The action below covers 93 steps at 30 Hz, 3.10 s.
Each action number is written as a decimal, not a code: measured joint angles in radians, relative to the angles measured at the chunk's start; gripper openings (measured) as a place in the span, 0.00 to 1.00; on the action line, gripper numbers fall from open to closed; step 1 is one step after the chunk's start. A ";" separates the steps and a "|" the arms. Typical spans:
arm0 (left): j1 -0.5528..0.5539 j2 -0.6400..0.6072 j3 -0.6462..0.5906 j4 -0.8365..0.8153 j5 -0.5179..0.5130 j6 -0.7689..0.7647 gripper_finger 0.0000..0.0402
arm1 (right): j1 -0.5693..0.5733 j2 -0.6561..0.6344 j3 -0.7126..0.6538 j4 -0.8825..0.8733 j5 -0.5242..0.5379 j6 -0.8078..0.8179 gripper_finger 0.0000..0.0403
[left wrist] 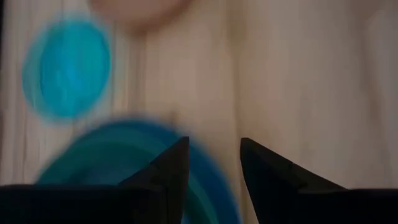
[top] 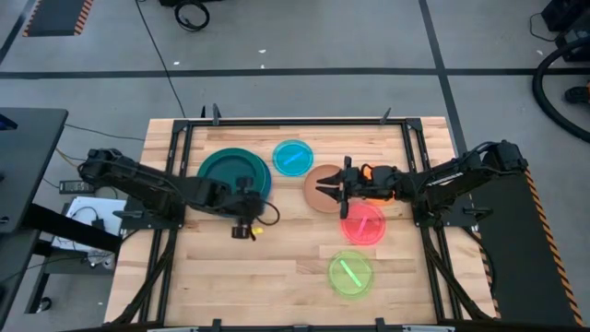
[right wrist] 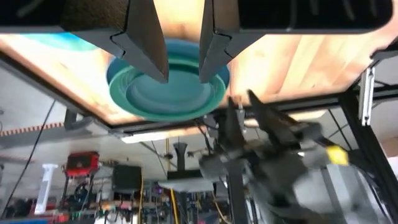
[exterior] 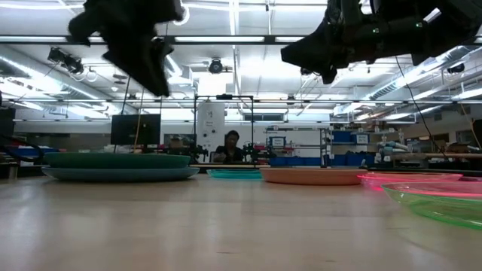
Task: Stack plastic plates
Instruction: Stack the brown plate on top of the dark blue plate
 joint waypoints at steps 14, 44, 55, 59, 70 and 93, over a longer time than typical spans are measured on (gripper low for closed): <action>0.030 0.068 0.000 0.348 -0.003 0.104 0.37 | 0.020 -0.009 0.000 -0.299 0.146 0.200 0.25; 0.003 0.246 0.000 0.443 0.096 0.143 0.37 | -0.219 -0.016 0.000 -0.730 0.083 0.365 0.25; 0.077 0.362 0.000 0.588 0.095 0.504 0.37 | -0.437 -0.016 0.000 -0.723 -0.033 0.217 0.25; 0.102 0.388 -0.001 0.609 0.095 0.522 0.37 | -0.472 -0.016 0.000 -0.736 -0.069 0.190 0.25; 0.131 0.404 0.086 0.589 0.132 0.506 0.35 | -0.453 -0.016 0.000 -0.693 0.019 0.169 0.25; 0.284 0.683 0.359 0.427 0.336 0.675 0.35 | -0.438 -0.015 0.001 -0.702 -0.031 0.176 0.25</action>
